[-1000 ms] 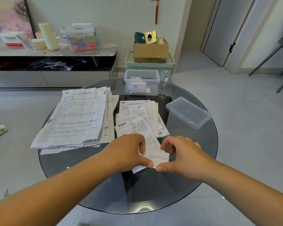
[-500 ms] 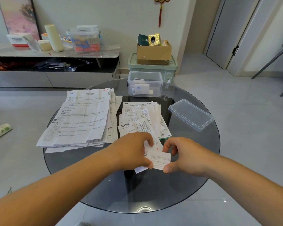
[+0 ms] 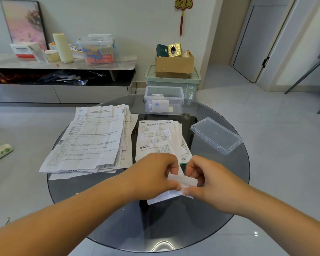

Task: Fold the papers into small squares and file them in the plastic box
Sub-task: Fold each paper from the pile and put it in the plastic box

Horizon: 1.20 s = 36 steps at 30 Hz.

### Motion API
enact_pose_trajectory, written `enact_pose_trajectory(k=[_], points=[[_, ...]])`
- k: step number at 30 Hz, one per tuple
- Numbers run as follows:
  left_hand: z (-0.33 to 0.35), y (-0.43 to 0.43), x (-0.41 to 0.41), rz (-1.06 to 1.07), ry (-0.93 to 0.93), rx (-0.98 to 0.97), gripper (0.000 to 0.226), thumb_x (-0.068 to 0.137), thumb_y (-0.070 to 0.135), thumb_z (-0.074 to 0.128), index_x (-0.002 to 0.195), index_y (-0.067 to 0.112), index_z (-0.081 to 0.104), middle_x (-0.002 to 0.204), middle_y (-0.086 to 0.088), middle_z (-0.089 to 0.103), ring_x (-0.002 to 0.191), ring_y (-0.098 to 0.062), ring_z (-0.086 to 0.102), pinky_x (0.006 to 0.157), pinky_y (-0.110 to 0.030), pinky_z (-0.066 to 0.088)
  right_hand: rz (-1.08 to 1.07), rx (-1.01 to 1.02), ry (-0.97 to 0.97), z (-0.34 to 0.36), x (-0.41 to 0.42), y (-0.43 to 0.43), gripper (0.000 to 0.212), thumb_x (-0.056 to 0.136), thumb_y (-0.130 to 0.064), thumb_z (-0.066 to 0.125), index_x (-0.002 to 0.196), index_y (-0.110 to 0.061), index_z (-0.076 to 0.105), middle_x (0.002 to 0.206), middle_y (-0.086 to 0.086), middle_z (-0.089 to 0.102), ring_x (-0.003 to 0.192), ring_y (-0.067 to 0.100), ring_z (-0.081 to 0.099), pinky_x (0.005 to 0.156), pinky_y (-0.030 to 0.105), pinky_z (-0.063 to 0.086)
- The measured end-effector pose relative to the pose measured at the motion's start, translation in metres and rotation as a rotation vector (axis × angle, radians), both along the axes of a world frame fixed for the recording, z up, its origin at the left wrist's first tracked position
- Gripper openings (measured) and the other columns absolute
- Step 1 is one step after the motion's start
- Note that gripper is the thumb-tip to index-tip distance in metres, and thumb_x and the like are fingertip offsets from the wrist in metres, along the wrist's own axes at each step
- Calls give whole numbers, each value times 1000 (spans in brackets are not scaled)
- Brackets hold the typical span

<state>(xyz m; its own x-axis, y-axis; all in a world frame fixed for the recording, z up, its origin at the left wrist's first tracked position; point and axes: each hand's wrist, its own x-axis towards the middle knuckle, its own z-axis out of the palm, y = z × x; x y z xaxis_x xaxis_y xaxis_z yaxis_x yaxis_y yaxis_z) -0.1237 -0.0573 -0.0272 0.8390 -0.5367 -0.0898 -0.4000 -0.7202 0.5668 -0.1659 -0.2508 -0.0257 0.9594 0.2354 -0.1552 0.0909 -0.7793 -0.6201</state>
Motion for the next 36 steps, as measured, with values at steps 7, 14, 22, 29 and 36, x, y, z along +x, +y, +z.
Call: enact_pose_trajectory(k=[7,14,22,29,36], points=[[37,7,44,60,-144,-74,21,82,39,80,96,36,65,86,14,66,79,-1,62,76,-24,57,-4,69,-243,29,48,1,6,94,-37,66,88,-35,66,80,-19,65,73,3,60,61,18,46],[50,19,163,181,-391,-50,18,89,40,73,102,30,69,95,14,68,90,-6,62,87,-36,56,-34,58,-397,46,184,19,10,96,-29,65,89,-29,73,77,-13,65,71,5,59,61,18,40],[26,28,261,92,-515,360,86,83,76,54,150,25,39,149,5,48,152,-18,14,123,-49,5,-183,-27,-524,37,316,22,7,93,-27,70,92,-23,76,89,-5,70,85,15,63,76,31,50],[8,20,279,-67,-613,564,87,81,83,45,145,23,42,151,3,44,148,-21,18,121,-49,8,-182,-191,-612,23,340,24,10,89,-30,74,82,-27,67,86,-8,62,81,16,60,77,41,55],[6,13,286,-65,-611,595,83,80,84,43,139,26,49,138,6,52,131,-19,38,110,-42,25,-181,-197,-629,20,344,25,11,90,-30,73,82,-27,65,81,-11,53,76,14,54,69,36,52]])
